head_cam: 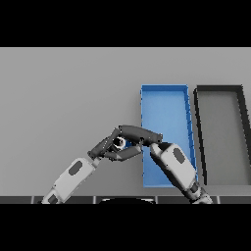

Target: Pick up the blue pipe and place it into the blue bin.

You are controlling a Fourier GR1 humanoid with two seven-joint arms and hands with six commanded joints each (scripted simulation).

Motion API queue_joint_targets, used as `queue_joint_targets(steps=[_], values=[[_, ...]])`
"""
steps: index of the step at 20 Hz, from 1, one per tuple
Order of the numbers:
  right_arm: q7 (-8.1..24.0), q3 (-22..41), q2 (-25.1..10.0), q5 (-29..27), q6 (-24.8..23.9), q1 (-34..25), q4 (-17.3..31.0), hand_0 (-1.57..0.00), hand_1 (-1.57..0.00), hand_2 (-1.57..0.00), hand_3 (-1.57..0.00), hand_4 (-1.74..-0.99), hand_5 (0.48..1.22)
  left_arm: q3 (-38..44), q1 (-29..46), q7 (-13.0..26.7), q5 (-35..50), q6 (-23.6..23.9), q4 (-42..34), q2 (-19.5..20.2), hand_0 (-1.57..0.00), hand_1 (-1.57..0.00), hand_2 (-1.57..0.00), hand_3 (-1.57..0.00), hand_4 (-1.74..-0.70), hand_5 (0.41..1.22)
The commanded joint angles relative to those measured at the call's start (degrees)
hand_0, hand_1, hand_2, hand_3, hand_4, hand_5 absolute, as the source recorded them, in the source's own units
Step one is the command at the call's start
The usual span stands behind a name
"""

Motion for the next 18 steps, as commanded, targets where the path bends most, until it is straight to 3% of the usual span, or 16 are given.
queue_joint_targets(steps=[1, 3, 7, 8, 10, 13, 18], values=[[-1.84, -0.26, -0.2, 1.14, 0.12, 0.09, 0.33, -1.39, -1.39, -1.4, -1.32, -1.452, 0.968, 0.5, 0.31, -0.33, 0.46, 0.15, 0.27, -0.38, -1.36, -1.34, -1.25, -1.31, -1.69, 1.221], [-5.5, 0.49, -1.04, 5.95, 0.95, -0.31, -0.23, -1.46, -1.45, -1.46, -1.41, -1.447, 1.059, 0.63, 0.82, -0.48, 0.97, -0.09, -0.12, -0.08, -1.44, -1.43, -1.35, -1.41, -1.71, 1.221], [-5.87, 0.53, -0.8, 5.55, 0.45, 0.19, -1.19, -1.52, -1.52, -1.53, -1.51, -1.475, 1.155, 0.77, 0.83, -1.11, 2.18, 0.09, -0.5, 0.6, -1.52, -1.51, -1.39, -1.5, -1.73, 1.221], [-5.51, 0.54, -0.26, 5.17, 0.02, 0.36, -1.38, -1.53, -1.53, -1.53, -1.52, -1.48, 1.168, 0.32, 1.03, -2.6, 1.22, 0.59, -0.77, 1.15, -1.43, -1.35, -1.22, -1.33, -1.65, 1.221], [-4.61, -0.17, -0.1, 4.02, 0.35, 1.03, -1.33, -1.55, -1.55, -1.55, -1.54, -1.487, 1.187, -0.79, -0.23, -3.51, -2.41, -0.26, -0.51, 3.28, -0.93, -0.87, -0.78, -0.85, -1.41, 1.221], [-1.44, -0.71, 1.18, 4.55, 1.55, 0.79, -1.63, -1.56, -1.56, -1.56, -1.55, -1.491, 1.204, -2.07, -0.89, -4.01, -5.11, -1.55, -0.54, 5.34, -0.47, -0.44, -0.4, -0.44, -1.14, 1.187], [-4.01, -2.42, 3.69, 6.63, 4.37, 1.71, -1.63, -1.57, -1.57, -1.57, -1.57, -1.496, 1.215, -2.86, -2.1, -0.73, -6.73, -0.01, 1.08, 5.18, -0.15, -0.14, -0.13, -0.14, -0.94, 0.785]])
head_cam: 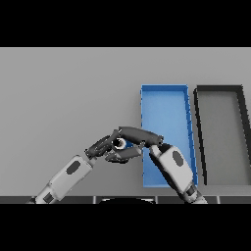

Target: Pick up the blue pipe and place it into the blue bin.

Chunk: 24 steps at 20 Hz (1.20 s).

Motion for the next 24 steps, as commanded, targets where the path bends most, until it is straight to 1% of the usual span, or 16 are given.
queue_joint_targets(steps=[1, 3, 5, 6, 9, 10, 12, 15, 16, 17, 19, 20, 21, 22, 23, 24], values=[[-0.24, 0.07, 0.3, 0.73, -0.11, 0.11, -0.28, -1.57, -1.57, -1.57, -1.57, -1.496, 1.216, -0.04, 0.41, -0.28, -0.32, 0.18, -0.24, 0.6, -0.12, -0.12, -0.1, -0.11, -0.91, 0.735], [-0.87, -0.26, 1.2, 2.7, -0.41, -0.36, 0.62, -1.57, -1.57, -1.57, -1.57, -1.495, 1.218, 0.79, 0.13, -0.22, 0.7, -0.48, -0.35, 1.53, -0.08, -0.07, -0.07, -0.07, -0.89, 0.664], [0.93, -0.55, 1.73, 1.62, -0.21, -0.47, -0.16, -1.57, -1.57, -1.57, -1.57, -1.491, 1.219, 0.26, 0.59, 1.23, 1.12, -0.43, -0.34, 0.74, -0.05, -0.05, -0.04, -0.05, -0.89, 0.617], [1.14, -1.06, 2.02, 1.74, 0.1, -0.63, 0.28, -1.57, -1.57, -1.57, -1.57, -1.49, 1.22, 0.57, 0.05, 2.4, 1.77, -0.52, 0.15, 0.27, -0.04, -0.04, -0.03, -0.04, -0.89, 0.599], [1.14, -1.74, 2.75, 0.45, 0.14, 0.13, -0.25, -1.57, -1.57, -1.57, -1.57, -1.488, 1.22, 0.84, 0.61, 2.96, 2.22, -0.2, 0.16, 0.13, -0.02, -0.02, -0.02, -0.02, -0.9, 0.569], [2.4, -2.34, 2.99, -0.46, -0.27, -0.32, -0.21, -1.57, -1.57, -1.57, -1.57, -1.489, 1.22, 0.65, 0.32, 3.8, 1.96, 0.31, 0.11, -0.46, -0.02, -0.01, -0.01, -0.01, -0.9, 0.562], [6.77, -3.59, 4.04, -5.31, -2.39, -1.46, -0.84, -1.57, -1.57, -1.57, -1.57, -1.491, 1.221, 0.48, 0.7, 4.78, 1.94, 0.21, 0.99, -0.59, -0.01, -0.01, -0.01, -0.01, -0.9, 0.548], [13.13, -5.98, 3.19, -13.0, -5.44, -4.71, -2.58, -1.57, -1.57, -1.57, -1.57, -1.613, 1.221, 0.43, 0.85, 5.11, 2.18, -0.13, 1.33, -0.39, 0.0, 0.0, 0.0, 0.0, -0.91, 0.524], [14.56, -7.32, 2.02, -16.87, -7.93, -6.62, -2.97, -1.57, -1.57, -1.57, -1.57, -1.639, 1.221, 0.51, 0.89, 5.26, 2.35, -0.24, 0.93, -0.16, 0.0, 0.0, 0.0, 0.0, -0.91, 0.514], [15.0, -7.3, -0.48, -20.02, -11.24, -8.9, -2.24, -1.57, -1.57, -1.57, -1.57, -1.659, 1.221, 0.47, 0.49, 5.92, 2.72, -0.2, 0.4, -0.63, 0.0, 0.0, 0.0, 0.0, -0.92, 0.507], [14.82, -7.61, -6.94, -29.07, -19.08, -14.16, -2.76, -1.57, -1.57, -1.57, -1.57, -1.689, 1.171, 0.24, 1.45, 5.41, 2.67, -0.71, 1.05, -0.19, 0.0, 0.0, 0.0, 0.0, -0.92, 0.503], [14.6, -9.81, -7.94, -31.86, -20.82, -18.45, -1.58, -1.57, -1.57, -1.57, -1.57, -1.699, 1.154, -0.01, 1.5, 6.21, 2.5, -0.39, 0.55, -0.43, 0.0, 0.0, 0.0, 0.0, -0.92, 0.503], [13.29, -11.8, -8.73, -34.03, -21.86, -21.2, -0.59, -1.57, -1.57, -1.57, -1.57, -1.707, 1.141, 0.1, 1.5, 6.35, 2.5, -0.46, 0.42, -0.04, 0.0, 0.0, 0.0, 0.0, -0.92, 0.503], [12.23, -13.72, -10.9, -34.29, -21.43, -23.51, 0.42, -1.57, -1.57, -1.57, -1.57, -1.714, 1.134, 0.08, 1.77, 6.08, 2.77, -0.67, -0.42, 0.31, 0.0, 0.0, 0.0, 0.0, -0.92, 0.503], [11.14, -14.59, -11.52, -33.37, -22.05, -25.62, 1.8, -1.57, -1.57, -1.57, -1.57, -1.72, 1.127, -0.05, 1.8, 5.52, 2.4, -0.45, -0.85, 0.44, 0.0, 0.0, 0.0, 0.0, -0.91, 0.502], [11.04, -15.92, -12.46, -33.21, -24.23, -27.43, 2.37, -1.57, -1.57, -1.57, -1.57, -1.724, 1.117, -0.06, 1.58, 5.38, 2.19, -0.31, -1.41, 0.61, 0.0, 0.0, 0.0, 0.0, -0.91, 0.502]])
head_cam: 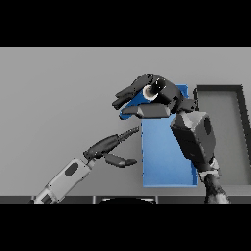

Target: Pick up the blue pipe and place it into the blue bin.

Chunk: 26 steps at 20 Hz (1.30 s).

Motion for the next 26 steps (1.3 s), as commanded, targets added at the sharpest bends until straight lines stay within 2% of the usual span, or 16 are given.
queue_joint_targets(steps=[1, 4, 7, 9, 12, 16, 18, 20, 23, 24, 25, 26], values=[[-0.48, -1.6, -1.09, 0.32, -1.01, -2.34, 2.38, -1.57, -1.57, -1.57, -1.57, -1.727, 1.113, 0.1, 0.25, -0.03, 0.16, 0.05, -0.46, 0.24, 0.0, 0.0, 0.0, 0.0, -0.91, 0.499], [-2.24, -4.65, -4.05, 5.9, -3.11, -6.32, 10.77, -1.57, -1.57, -1.57, -1.57, -1.734, 1.127, 0.2, 0.59, 0.36, 0.77, -0.62, -0.02, 0.39, 0.0, 0.0, 0.0, 0.0, -0.91, 0.491], [-1.83, -6.71, -6.82, 10.22, -2.99, -4.86, 16.98, -1.57, -1.57, -1.57, -1.57, -1.737, 1.135, 0.79, 0.44, 0.15, 1.22, -0.34, 0.06, 0.16, 0.0, 0.0, 0.0, 0.0, -0.91, 0.487], [-1.41, -7.76, -7.2, 12.08, -2.99, -1.46, 20.35, -1.57, -1.57, -1.57, -1.57, -1.739, 1.124, 1.02, 0.6, 0.65, 1.76, -0.87, 0.07, 0.66, 0.0, 0.0, 0.0, 0.0, -0.91, 0.489], [-0.43, -7.76, -6.68, 14.81, -4.34, 4.96, 20.77, -1.57, -1.57, -1.57, -1.57, -1.74, 1.121, 1.11, 0.38, 0.44, 1.43, -0.92, 0.19, 0.96, 0.0, 0.0, 0.0, 0.0, -0.89, 0.487], [4.19, -6.57, -5.44, 17.85, -7.21, 13.14, 19.47, -1.57, -1.57, -1.57, -1.57, -1.741, 1.12, 1.32, 0.25, 0.79, 1.69, -0.89, 1.19, 0.37, 0.0, 0.0, 0.0, 0.0, -0.89, 0.473], [4.19, -4.34, -6.44, 17.34, -8.54, 16.84, 20.67, -1.57, -1.57, -1.57, -1.57, -1.741, 1.12, 0.95, 0.88, -0.19, 1.43, -0.8, 0.87, 0.25, 0.0, 0.0, 0.0, 0.0, -0.89, 0.466], [4.19, 0.51, -9.09, 15.03, -10.82, 20.35, 21.28, -1.57, -1.57, -1.57, -1.57, -1.741, 1.122, 0.81, 1.17, -0.84, 1.17, -0.85, 0.68, 0.58, 0.0, 0.0, 0.0, 0.0, -0.88, 0.463], [4.19, 7.29, -13.05, 11.27, -12.48, 24.43, 20.85, -1.57, -1.57, -1.57, -1.57, -1.622, 1.121, 0.76, 1.04, 0.65, 1.13, -0.11, 0.42, -0.03, 0.0, 0.0, 0.0, 0.0, -0.88, 0.462], [4.19, 9.96, -14.5, 10.21, -13.18, 24.36, 22.57, -1.57, -1.57, -1.57, -1.57, -1.591, 1.114, 1.02, 0.51, 1.26, 1.63, -0.21, 0.26, -0.17, 0.0, 0.0, 0.0, 0.0, -0.88, 0.46], [4.19, 13.51, -16.1, 8.0, -15.29, 24.36, 23.72, -1.57, -1.57, -1.57, -1.33, -1.599, 1.11, 0.76, 0.59, 1.15, 1.33, -0.23, -0.01, -0.03, 0.0, 0.0, 0.0, 0.0, -0.89, 0.457], [4.19, 17.32, -18.88, 4.34, -17.28, 23.41, 25.36, -1.56, -1.46, -1.39, -1.12, -1.547, 1.133, 0.78, 1.28, 1.05, 1.49, -0.32, -0.29, 0.42, 0.0, 0.0, 0.0, 0.0, -0.89, 0.455]])
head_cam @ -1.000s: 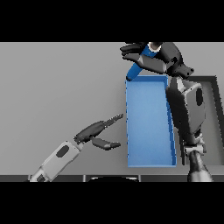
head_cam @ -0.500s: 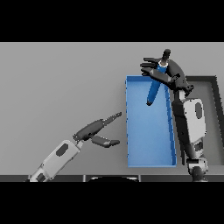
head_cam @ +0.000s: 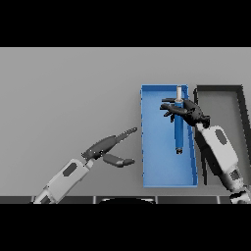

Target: Pick up the blue pipe and place it into the blue bin.

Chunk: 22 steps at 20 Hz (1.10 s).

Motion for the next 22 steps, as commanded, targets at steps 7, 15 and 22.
queue_joint_targets(steps=[7, 15, 22], values=[[0.01, 22.34, -9.39, -15.09, -3.5, -7.97, 2.47, -0.34, -0.31, -0.29, -0.23, -1.208, 1.028, 0.23, -0.19, 0.69, 0.18, 0.2, 0.31, -0.2, 0.0, 0.0, 0.0, 0.0, -0.89, 0.452], [-2.9, 27.47, -9.07, -6.38, -2.28, -9.55, 5.64, -0.06, -0.05, -0.05, -0.04, -1.124, 0.738, -0.06, 0.01, -0.78, 0.0, -0.09, 0.46, -0.42, 0.0, 0.0, 0.0, 0.0, -0.91, 0.457], [-3.8, 27.12, -9.18, -6.32, -2.19, -9.76, 5.9, -0.01, -0.01, -0.01, -0.01, -1.132, 0.675, -0.03, -0.2, 0.22, 0.39, 0.04, 0.53, -1.06, 0.0, 0.0, 0.0, 0.0, -0.92, 0.466]])
